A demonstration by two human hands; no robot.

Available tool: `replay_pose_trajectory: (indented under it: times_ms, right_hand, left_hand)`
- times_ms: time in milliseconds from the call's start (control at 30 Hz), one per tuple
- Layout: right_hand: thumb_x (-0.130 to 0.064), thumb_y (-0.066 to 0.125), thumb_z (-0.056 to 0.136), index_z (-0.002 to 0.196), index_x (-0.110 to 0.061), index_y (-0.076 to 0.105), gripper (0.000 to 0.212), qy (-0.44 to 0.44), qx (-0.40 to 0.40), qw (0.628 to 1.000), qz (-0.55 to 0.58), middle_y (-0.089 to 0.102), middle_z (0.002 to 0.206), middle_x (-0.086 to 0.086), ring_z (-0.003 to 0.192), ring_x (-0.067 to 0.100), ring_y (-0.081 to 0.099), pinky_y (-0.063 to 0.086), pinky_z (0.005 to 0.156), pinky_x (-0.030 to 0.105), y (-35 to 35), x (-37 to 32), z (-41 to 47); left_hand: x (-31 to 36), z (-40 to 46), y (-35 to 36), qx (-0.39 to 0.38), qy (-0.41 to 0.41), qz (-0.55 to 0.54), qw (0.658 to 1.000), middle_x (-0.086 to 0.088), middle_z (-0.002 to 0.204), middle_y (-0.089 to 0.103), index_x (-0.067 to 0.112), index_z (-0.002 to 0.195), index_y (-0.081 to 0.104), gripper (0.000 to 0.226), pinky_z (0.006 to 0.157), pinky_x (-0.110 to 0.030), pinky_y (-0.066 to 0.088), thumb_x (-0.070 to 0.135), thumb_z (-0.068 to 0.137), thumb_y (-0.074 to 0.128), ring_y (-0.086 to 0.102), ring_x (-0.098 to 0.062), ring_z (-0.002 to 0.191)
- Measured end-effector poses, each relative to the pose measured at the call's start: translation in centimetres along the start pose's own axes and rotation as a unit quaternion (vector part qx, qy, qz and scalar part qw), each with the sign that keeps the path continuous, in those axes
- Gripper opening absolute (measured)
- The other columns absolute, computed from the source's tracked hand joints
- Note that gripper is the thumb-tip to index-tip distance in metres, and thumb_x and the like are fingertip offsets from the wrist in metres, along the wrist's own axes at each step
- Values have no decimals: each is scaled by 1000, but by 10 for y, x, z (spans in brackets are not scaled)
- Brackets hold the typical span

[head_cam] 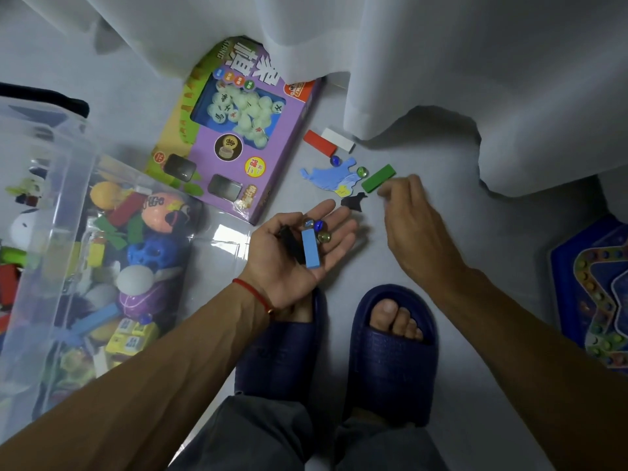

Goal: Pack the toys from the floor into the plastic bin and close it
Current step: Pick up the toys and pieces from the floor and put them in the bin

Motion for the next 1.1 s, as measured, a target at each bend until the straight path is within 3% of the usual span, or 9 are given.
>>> replay_pose_trajectory:
  times_ms: [133, 300, 467, 500, 567, 667, 933, 1033, 1100]
  right_hand:
    - [-1, 63, 92, 138, -7, 42, 51, 5, -44, 999, -26, 41, 123, 17, 89, 26, 57, 57, 75, 38, 6, 4, 31]
    - [-25, 63, 96, 109, -1, 51, 30, 53, -60, 994, -74, 43, 117, 19, 88, 33, 56, 54, 75, 46, 3, 22, 27]
    - [-26, 46, 101, 87, -9, 49, 22, 286, -82, 952, 70, 53, 85, 13, 72, 28, 53, 46, 63, 36, -12, 58, -48]
    - [-20, 45, 99, 80, -11, 49, 21, 358, -88, 907, 202, 50, 78, 13, 65, 24, 51, 41, 58, 32, -13, 57, -66]
    - [-12, 45, 97, 84, -10, 56, 18, 475, -92, 737, 471, 47, 75, 11, 59, 20, 47, 37, 54, 29, -18, 28, -94]
    - [-13, 43, 101, 101, -9, 56, 13, 442, -143, 573, 675, 54, 81, 9, 67, 19, 56, 51, 55, 25, -54, -66, -84]
    - [-23, 54, 101, 133, 7, 51, 44, 235, -432, 658, 570, 57, 130, 27, 108, 38, 63, 60, 66, 36, -122, -344, -19]
    - [-42, 53, 98, 152, 1, 26, 74, 210, -492, 653, 536, 30, 152, 32, 132, 48, 44, 44, 105, 52, -115, -395, -11]
    - [-47, 52, 97, 153, -4, 27, 75, 188, -483, 688, 509, 40, 143, 27, 126, 43, 47, 40, 106, 50, -110, -394, 1]
  left_hand:
    - [4, -5, 0, 12, 0, 17, 1000, -19, 129, 63, 1, 124, 64, 49, 101, -46, 50, 29, 93, 37, 64, -37, 114]
    - [12, -17, 1, 50, 22, 48, 997, -16, 103, 68, 4, 97, 72, 39, 85, -39, 55, 31, 90, 44, 66, -33, 89]
    - [7, -58, 22, 69, 30, 92, 993, -7, 79, 51, 13, 73, 55, 22, 49, -23, 36, 28, 89, 50, 47, -20, 60]
    - [8, -72, 27, 63, 33, 103, 992, -5, 76, 49, 14, 72, 53, 25, 43, -20, 31, 29, 91, 49, 44, -17, 56]
    - [15, -110, 40, 42, 49, 108, 992, -4, 74, 49, 15, 73, 54, 30, 39, -19, 29, 33, 96, 47, 43, -15, 52]
    - [41, -182, 53, 18, 92, 76, 993, -7, 79, 53, 14, 77, 56, 30, 49, -22, 39, 36, 95, 48, 49, -19, 63]
    - [151, -365, -12, 164, 268, 13, 949, -17, 102, 47, 7, 106, 53, 36, 104, -47, 38, 36, 85, 52, 48, -32, 90]
    - [165, -399, -29, 217, 311, 38, 924, -17, 106, 46, 12, 126, 42, 45, 88, -56, 53, 40, 92, 51, 54, -34, 89]
    - [170, -414, -29, 281, 353, 109, 886, -18, 127, 44, 19, 132, 47, 42, 79, -47, 56, 37, 94, 50, 52, -35, 105]
Point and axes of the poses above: each hand's wrist, its own z-axis towards the middle knuckle, its own y-axis out of the palm, x = y × z, the point moved 9 cm from there along z, towards the middle knuckle
